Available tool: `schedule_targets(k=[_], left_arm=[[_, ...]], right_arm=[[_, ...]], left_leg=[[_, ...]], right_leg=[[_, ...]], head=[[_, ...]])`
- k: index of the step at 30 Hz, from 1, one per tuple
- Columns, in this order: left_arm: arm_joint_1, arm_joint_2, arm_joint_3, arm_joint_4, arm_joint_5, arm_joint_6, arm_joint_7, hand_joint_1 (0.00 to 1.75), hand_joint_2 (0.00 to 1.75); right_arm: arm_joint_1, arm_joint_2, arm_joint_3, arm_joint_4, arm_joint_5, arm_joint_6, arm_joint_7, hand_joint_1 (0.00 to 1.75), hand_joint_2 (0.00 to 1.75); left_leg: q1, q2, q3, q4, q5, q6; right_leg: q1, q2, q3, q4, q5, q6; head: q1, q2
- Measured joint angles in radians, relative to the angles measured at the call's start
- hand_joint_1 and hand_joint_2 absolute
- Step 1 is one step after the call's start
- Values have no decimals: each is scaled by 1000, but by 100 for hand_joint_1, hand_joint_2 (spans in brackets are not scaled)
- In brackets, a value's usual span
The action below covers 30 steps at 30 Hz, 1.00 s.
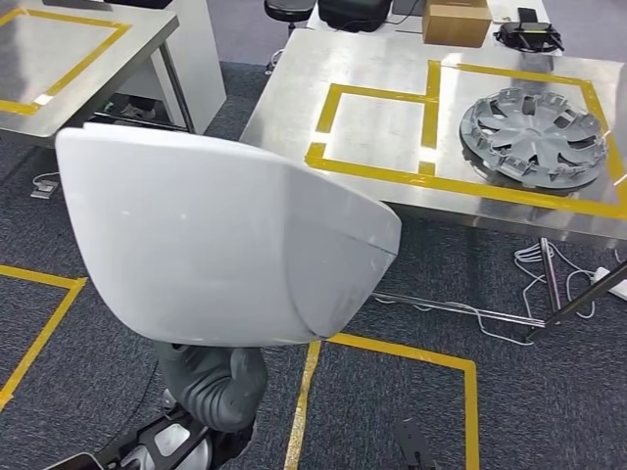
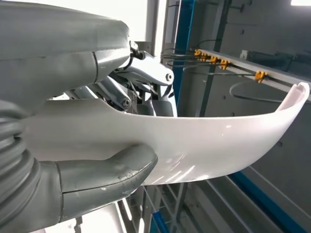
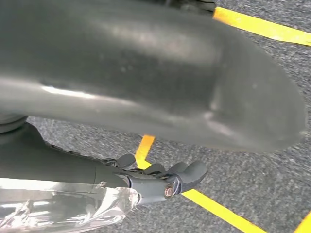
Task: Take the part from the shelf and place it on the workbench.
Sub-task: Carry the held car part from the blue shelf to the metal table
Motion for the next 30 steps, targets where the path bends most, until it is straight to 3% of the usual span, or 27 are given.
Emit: schedule_targets(k=[2, 3, 7, 9, 11, 12, 13, 14, 16, 18, 21, 23, 26, 27, 28, 29, 30], left_arm=[[0, 0, 0, 0, 1, 0, 0, 175, 175], [0, 0, 0, 0, 1, -1, 0, 175, 175], [-1, 1, 0, -1, 2, -5, 0, 175, 175], [-2, 3, 0, -2, 4, -9, 1, 175, 175], [-2, 4, 0, -2, 6, -18, 2, 175, 175], [-1, 5, 0, -2, 7, -23, 2, 175, 175], [-1, 5, 0, -2, 8, -28, 3, 175, 175], [0, 5, 0, -2, 8, -32, 4, 175, 175], [0, 5, 1, -2, 8, -38, 5, 175, 175], [0, 4, 2, -2, 7, -41, 5, 175, 175], [1, 4, 2, -2, 5, -46, 5, 175, 175], [0, 4, 3, -1, 5, -57, 5, 175, 175], [2, 4, 3, -1, 8, -75, 5, 175, 175], [3, 4, 3, 0, 9, -78, 5, 175, 175], [3, 4, 3, 0, 10, -80, 5, 175, 175], [4, 4, 3, 0, 10, -81, 5, 175, 175], [4, 4, 3, 0, 10, -82, 5, 175, 175]], right_arm=[[-2, 0, 0, 0, 0, 0, 0, 0, 0], [-2, 0, 0, 0, 0, 0, 0, 0, 0], [-3, 0, 0, 0, 0, 1, 1, 0, 0], [-4, 0, 0, 0, -1, 1, 1, 0, 0], [-4, 0, 0, 0, -1, 1, 1, 0, 0], [-3, 0, 0, 0, -2, 1, 1, 0, 0], [-3, 0, 0, 0, -2, 1, 1, 0, 0], [-3, 0, 0, 0, -2, 1, 1, 0, 0], [-3, 0, 0, 0, -2, 1, 1, 0, 0], [-3, 0, 0, 0, -3, 1, 0, 0, 0], [-3, 0, 0, 0, -3, 1, -1, 0, 0], [-6, 0, 0, 0, -4, 0, -1, 0, 0], [-2, 0, 0, 0, -12, 0, -2, 0, 0], [1, 0, 0, 0, -14, 0, -2, 0, 0], [4, 0, 0, 0, -14, 0, -2, 0, 0], [6, 0, 0, 0, -14, 0, -2, 0, 0], [6, 0, 0, 0, -14, 0, -2, 0, 0]], left_leg=[[-3, -2, 6, 3, -8, -11], [-5, -2, 6, 4, -11, -15], [-3, -2, 2, 17, -27, -35], [-2, -1, -40, 104, -78, -44], [-2, 0, -109, 233, -133, -49], [-2, 0, -134, 273, -141, -49], [-2, 0, -143, 281, -129, -48], [-2, 0, -134, 254, -100, -46], [-2, 2, -78, 134, -28, -39], [-3, 3, -33, 37, 4, -31], [-5, -1, -23, 11, -3, -13], [-2, -4, -13, 4, -13, 1], [-2, -2, 7, 2, -31, 14], [-3, -2, 16, 2, -38, 15], [-3, -2, 27, 3, -45, 16], [-2, -3, 41, 3, -54, 14], [-2, -3, 56, 3, -64, 11]], right_leg=[[0, 2, 62, -117, 40, -6], [0, 3, 75, -141, 43, -13], [2, 5, 77, -146, 38, -45], [0, 3, 80, -147, 36, -54], [1, 2, 80, -147, 34, -58], [1, 1, 81, -147, 33, -58], [1, 1, 81, -147, 33, -59], [1, 2, 83, -147, 32, -58], [2, 4, 87, -146, 30, -54], [6, 5, 87, -144, 27, -44], [5, 4, 87, -148, 21, -25], [3, 1, 68, -113, 3, -13], [3, 0, -35, 73, -63, -4], [3, 0, -70, 126, -72, -3], [3, 0, -89, 147, -62, -2], [2, 0, -87, 125, -30, -1], [2, 0, -66, 66, 16, -1]], head=[[0, 0], [-1, 0], [-6, 0], [-12, 0], [-15, 0], [-15, 0], [-15, 0], [-15, 0], [-16, 0], [-15, 0], [-15, 0], [-10, 0], [-4, 0], [-4, 0], [-3, 0], [-3, 0], [-3, 0]])
